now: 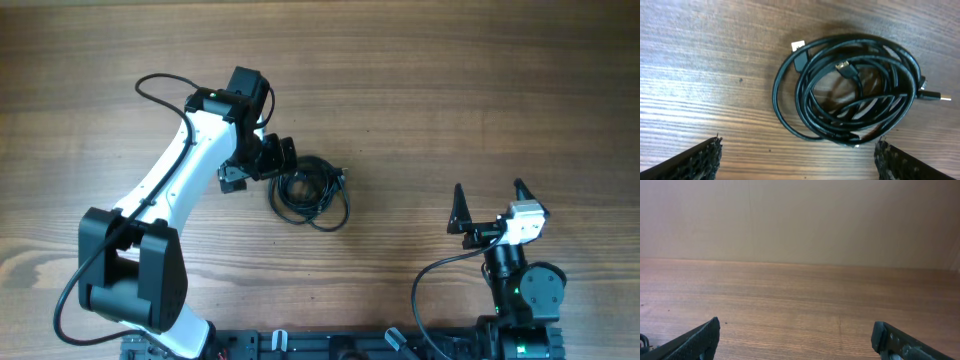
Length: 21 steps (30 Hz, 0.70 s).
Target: Untangle cables
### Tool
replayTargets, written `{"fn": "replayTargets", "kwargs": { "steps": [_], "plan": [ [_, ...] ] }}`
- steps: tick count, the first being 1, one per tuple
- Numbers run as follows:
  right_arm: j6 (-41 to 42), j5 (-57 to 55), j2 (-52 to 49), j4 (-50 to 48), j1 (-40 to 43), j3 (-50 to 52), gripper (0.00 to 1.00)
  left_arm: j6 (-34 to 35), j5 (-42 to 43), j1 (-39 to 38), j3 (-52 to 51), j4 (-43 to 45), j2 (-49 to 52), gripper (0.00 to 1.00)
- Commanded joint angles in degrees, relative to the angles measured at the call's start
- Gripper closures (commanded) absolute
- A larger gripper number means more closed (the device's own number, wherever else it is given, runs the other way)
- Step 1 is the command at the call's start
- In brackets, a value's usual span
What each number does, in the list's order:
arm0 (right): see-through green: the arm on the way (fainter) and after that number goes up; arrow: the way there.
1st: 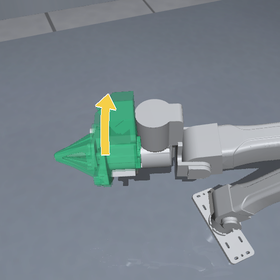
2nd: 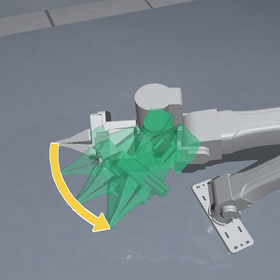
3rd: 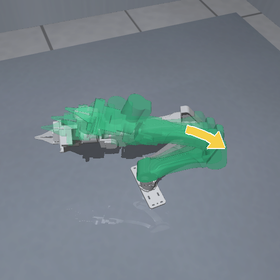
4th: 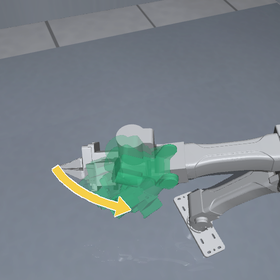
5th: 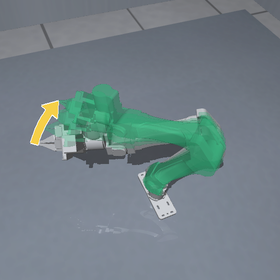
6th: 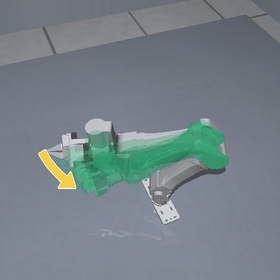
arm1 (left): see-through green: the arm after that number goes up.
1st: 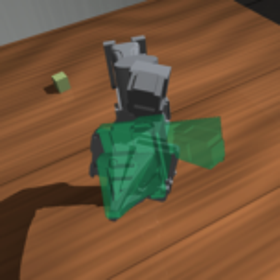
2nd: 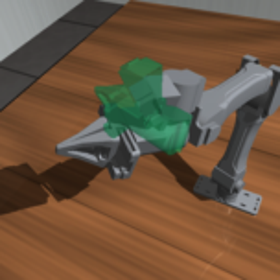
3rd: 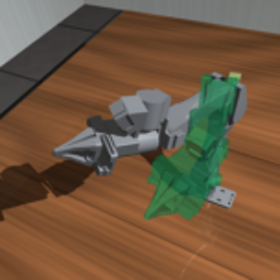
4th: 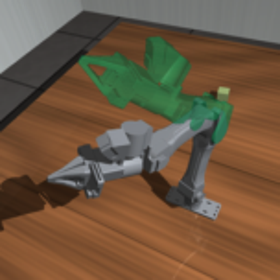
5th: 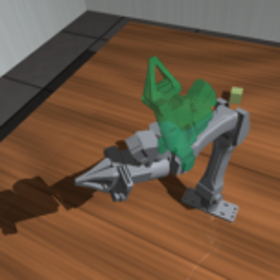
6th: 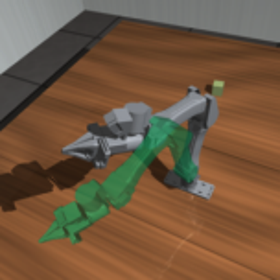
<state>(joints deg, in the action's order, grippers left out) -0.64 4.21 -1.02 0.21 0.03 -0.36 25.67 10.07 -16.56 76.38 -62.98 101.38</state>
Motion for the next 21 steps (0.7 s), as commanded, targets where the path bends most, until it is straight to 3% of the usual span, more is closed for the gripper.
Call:
{"fn": "replayTargets", "kwargs": {
  "steps": [1,6,7,9,14,16,21],
  "plan": [
    [0.7,-0.8,0.2,-0.2,-0.2,0.0,0.0,0.5,-1.6,0.7,-0.4,0.5,0.7,0.0],
    [0.7,-0.8,0.2,-0.2,-0.2,0.0,0.0,0.5,-0.1,0.9,-0.4,1.8,1.2,0.02],
    [0.7,-0.8,0.2,-0.2,-0.2,0.0,0.0,0.5,-0.1,0.9,-0.4,1.7,1.6,0.05],
    [0.7,-0.8,0.2,-0.2,-0.2,0.0,0.0,0.5,-0.1,0.9,-0.4,1.5,3.5,0.23],
    [0.7,-0.8,0.2,-0.2,-0.2,0.0,0.0,0.5,-0.1,-0.5,-0.4,0.9,4.7,0.25],
    [0.7,-0.8,0.2,-0.2,-0.2,0.0,0.0,0.5,-0.1,-1.2,-0.4,0.3,4.8,0.32],
    [0.7,-0.8,0.2,-0.2,-0.2,0.0,0.0,3.0,-0.7,-1.7,-1.3,1.0,4.8,0.31]
  ]
}}
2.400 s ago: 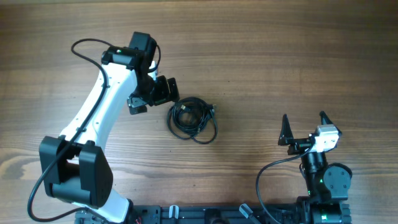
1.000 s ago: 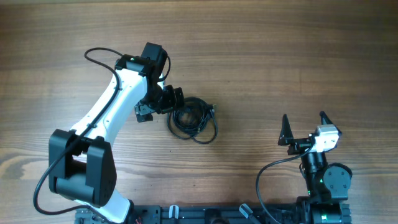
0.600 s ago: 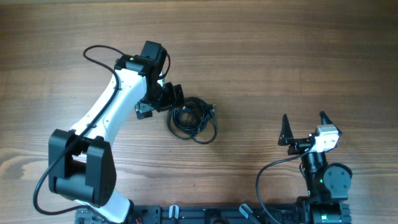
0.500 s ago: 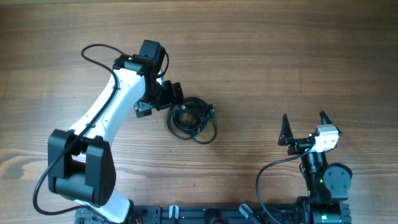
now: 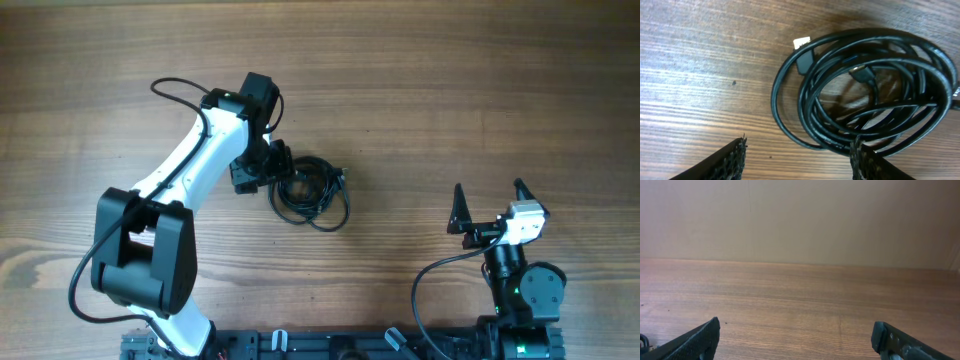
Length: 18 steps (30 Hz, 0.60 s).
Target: Untangle cables
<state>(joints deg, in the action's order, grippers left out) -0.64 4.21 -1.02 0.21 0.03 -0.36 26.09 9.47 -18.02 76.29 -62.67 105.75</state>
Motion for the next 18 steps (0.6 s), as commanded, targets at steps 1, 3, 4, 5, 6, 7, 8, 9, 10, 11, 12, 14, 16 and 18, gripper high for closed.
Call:
{"fn": "replayTargets", "kwargs": {
  "steps": [1,3,4,5,6,7,8,9,10,11,12,14,16,18],
  "plan": [
    [0.7,-0.8,0.2,-0.2,-0.2,0.0,0.0,3.9,-0.2,-0.2,-2.3,0.8,0.4,0.3],
    [0.7,-0.8,0.2,-0.2,-0.2,0.0,0.0,3.8,-0.8,-0.1,-4.1,2.8,0.4,0.27],
    [0.7,-0.8,0.2,-0.2,-0.2,0.0,0.0,3.8,-0.8,-0.2,-4.8,3.4,0.4,0.27],
    [0.7,-0.8,0.2,-0.2,-0.2,0.0,0.0,3.8,-0.8,-0.2,-4.9,3.3,0.4,0.27],
    [0.7,-0.8,0.2,-0.2,-0.2,0.0,0.0,4.0,-0.8,-0.1,-4.9,3.8,0.4,0.27],
    [0.7,-0.8,0.2,-0.2,-0.2,0.0,0.0,4.0,-0.8,-0.2,-4.9,4.2,0.4,0.27],
    [0.7,-0.8,0.2,-0.2,-0.2,0.0,0.0,4.3,-0.8,-0.2,-4.9,4.8,0.4,0.25],
    [0.7,-0.8,0.2,-0.2,-0.2,0.0,0.0,4.4,-0.8,-0.2,-4.9,5.0,0.4,0.25],
    [0.7,-0.8,0.2,-0.2,-0.2,0.0,0.0,4.4,-0.8,-0.2,-4.9,5.1,0.4,0.26],
    [0.7,-0.8,0.2,-0.2,-0.2,0.0,0.0,4.4,-0.8,-0.2,-4.9,5.1,0.4,0.28],
    [0.7,-0.8,0.2,-0.2,-0.2,0.0,0.0,4.4,-0.8,-0.2,-4.9,5.1,0.4,0.31],
    [0.7,-0.8,0.2,-0.2,-0.2,0.0,0.0,4.4,-0.5,-0.4,-5.1,4.6,0.4,0.31],
    [0.7,-0.8,0.2,-0.2,-0.2,0.0,0.0,4.4,-0.6,-0.5,-5.2,4.8,0.4,0.3],
    [0.7,-0.8,0.2,-0.2,-0.2,0.0,0.01,4.5,-0.6,-0.5,-5.2,5.9,0.4,0.34]
  ]
}}
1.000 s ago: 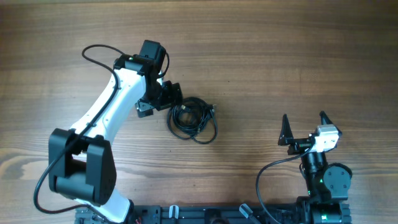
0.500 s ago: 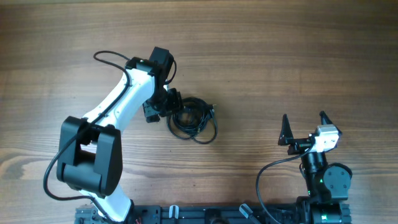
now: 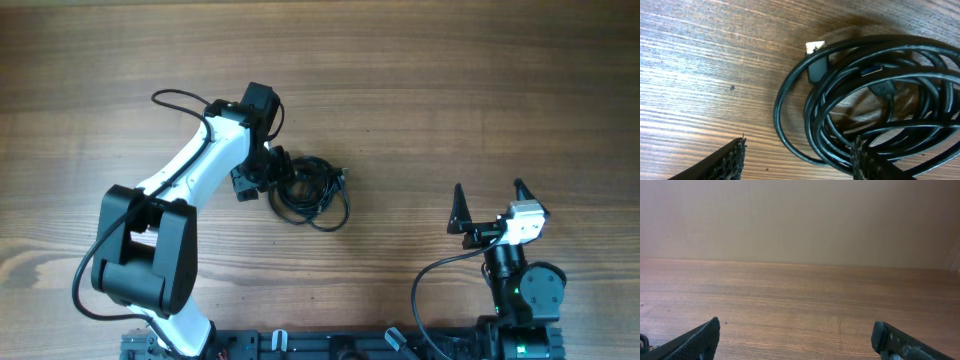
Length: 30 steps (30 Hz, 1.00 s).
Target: Untangle cables
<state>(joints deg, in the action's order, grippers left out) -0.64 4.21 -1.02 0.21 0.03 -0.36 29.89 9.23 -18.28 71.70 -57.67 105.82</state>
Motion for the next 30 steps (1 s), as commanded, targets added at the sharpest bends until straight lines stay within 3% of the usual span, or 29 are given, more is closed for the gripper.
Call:
{"fn": "replayTargets", "kwargs": {
  "steps": [1,7,10,15,17,20,22,23,28,30],
  "plan": [
    [0.7,-0.8,0.2,-0.2,-0.2,0.0,0.0,1.6,-0.3,-0.3,-0.6,1.1,0.3,0.38],
    [0.7,-0.8,0.2,-0.2,-0.2,0.0,0.0,2.6,-0.1,-0.3,-3.6,5.1,0.4,0.38],
    [0.7,-0.8,0.2,-0.2,-0.2,0.0,0.0,3.7,0.7,-0.3,-3.6,6.5,0.4,0.47],
    [0.7,-0.8,0.1,-0.2,-0.2,0.0,0.0,3.7,0.7,-0.3,-5.1,6.8,0.4,0.49],
    [0.7,-0.8,0.1,-0.2,-0.2,0.0,0.0,3.7,0.8,-0.6,-5.8,7.4,0.4,0.57],
    [0.7,-0.8,0.1,-0.2,-0.2,0.0,0.0,3.7,0.8,-1.4,-6.5,8.7,0.5,0.58],
    [0.7,-0.8,0.1,-0.2,-0.2,0.0,0.0,3.7,1.8,-2.0,-6.5,9.5,0.5,0.64],
    [0.7,-0.8,0.1,-0.2,-0.2,0.0,0.0,3.7,1.8,-2.2,-6.5,9.9,0.5,0.72],
    [0.7,-0.8,0.1,-0.2,-0.2,0.0,0.0,3.7,1.8,-2.2,-6.5,10.6,0.5,0.83],
    [0.7,-0.8,0.1,-0.2,-0.2,0.0,0.0,3.6,1.8,-2.2,-6.5,10.6,0.5,0.93]
  ]
}}
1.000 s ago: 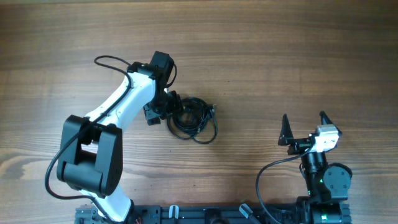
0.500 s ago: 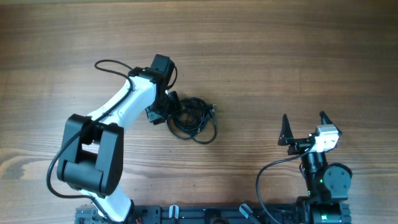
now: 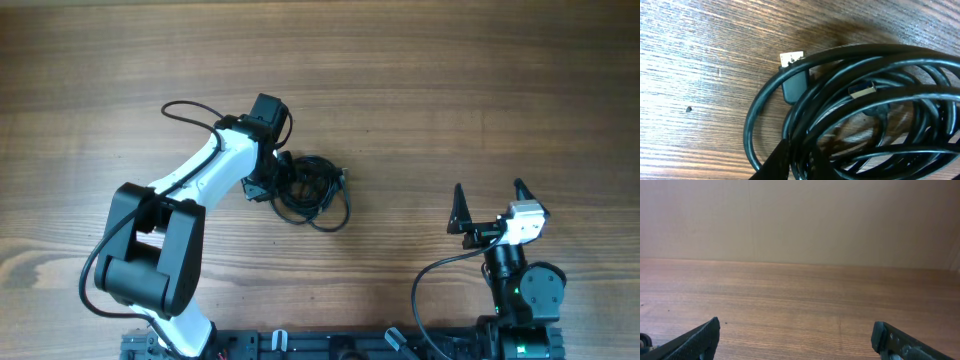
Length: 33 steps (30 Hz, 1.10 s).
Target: Untangle cables
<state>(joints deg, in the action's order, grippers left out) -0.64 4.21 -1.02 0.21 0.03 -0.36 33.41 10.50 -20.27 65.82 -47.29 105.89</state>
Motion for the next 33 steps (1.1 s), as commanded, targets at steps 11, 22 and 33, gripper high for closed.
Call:
{"fn": "replayTargets", "kwargs": {
  "steps": [11,22,33],
  "plan": [
    [0.7,-0.8,0.1,-0.2,-0.2,0.0,0.0,0.1,0.5,-0.2,4.0,-2.4,-5.4,0.96],
    [0.7,-0.8,0.1,-0.2,-0.2,0.0,0.0,0.1,0.5,-0.1,4.0,-2.7,-6.6,0.96],
    [0.7,-0.8,0.1,-0.2,-0.2,0.0,0.0,-0.2,1.5,-0.1,4.0,-4.5,-6.7,0.96]
  ]
}}
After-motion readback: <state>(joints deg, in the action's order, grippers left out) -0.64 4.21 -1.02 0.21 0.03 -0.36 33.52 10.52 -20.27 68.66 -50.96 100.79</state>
